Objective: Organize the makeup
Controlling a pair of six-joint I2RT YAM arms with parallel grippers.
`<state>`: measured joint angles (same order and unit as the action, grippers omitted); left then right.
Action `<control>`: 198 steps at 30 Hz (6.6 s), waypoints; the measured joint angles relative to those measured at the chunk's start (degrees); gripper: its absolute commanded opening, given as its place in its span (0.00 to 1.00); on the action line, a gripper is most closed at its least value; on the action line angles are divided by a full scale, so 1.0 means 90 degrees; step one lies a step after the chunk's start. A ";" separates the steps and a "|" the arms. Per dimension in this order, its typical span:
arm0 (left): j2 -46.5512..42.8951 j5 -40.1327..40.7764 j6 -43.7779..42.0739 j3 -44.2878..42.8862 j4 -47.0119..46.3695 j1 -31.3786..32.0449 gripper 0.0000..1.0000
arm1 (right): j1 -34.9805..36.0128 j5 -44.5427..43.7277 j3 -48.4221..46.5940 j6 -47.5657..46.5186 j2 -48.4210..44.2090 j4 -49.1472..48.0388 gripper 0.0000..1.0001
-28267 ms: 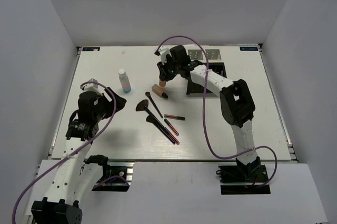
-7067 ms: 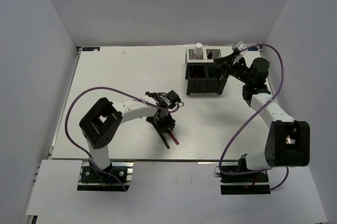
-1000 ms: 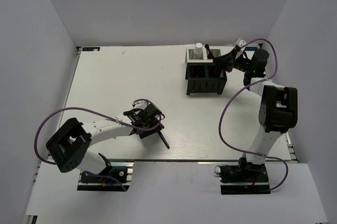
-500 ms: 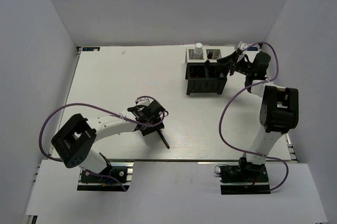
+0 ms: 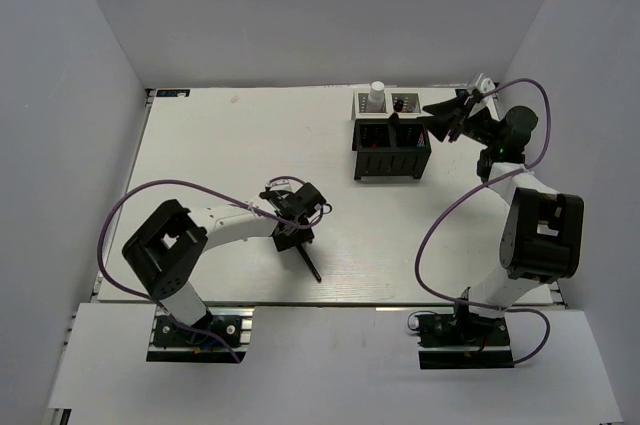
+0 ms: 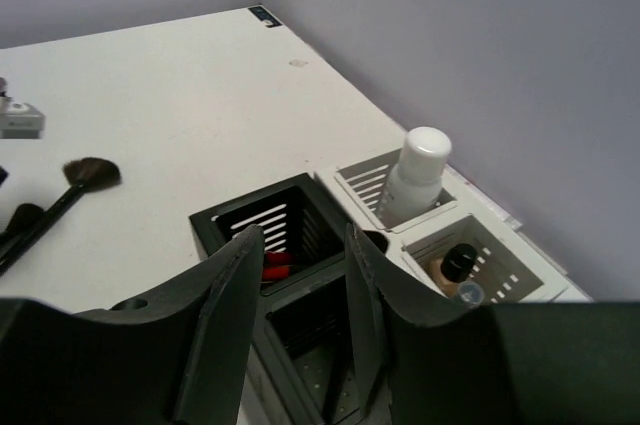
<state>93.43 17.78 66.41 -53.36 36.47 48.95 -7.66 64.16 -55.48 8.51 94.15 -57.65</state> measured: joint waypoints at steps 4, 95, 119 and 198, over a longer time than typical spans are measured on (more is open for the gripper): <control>0.0148 0.0007 -0.0015 -0.0143 0.0124 -0.0010 0.43 | -0.0012 0.0109 0.0306 0.0228 -0.0219 -0.0153 0.44; -0.1411 0.0515 -0.5314 -0.1333 -0.6919 -0.0058 0.00 | 0.2101 -0.0478 -0.1195 -0.4821 -0.1037 0.8128 0.00; -0.6870 0.1792 -0.0221 0.1197 0.1100 -0.0095 0.64 | 0.6654 -0.5438 -0.4420 -0.2506 0.3385 0.9109 0.62; -0.5802 0.0952 -0.0199 0.2543 -0.0304 -0.0095 0.66 | 0.0316 -0.0418 -0.0566 -0.0233 0.1447 0.0763 0.51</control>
<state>41.21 26.35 64.62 -30.48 33.74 48.10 -4.82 60.40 -60.58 6.42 107.18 -50.78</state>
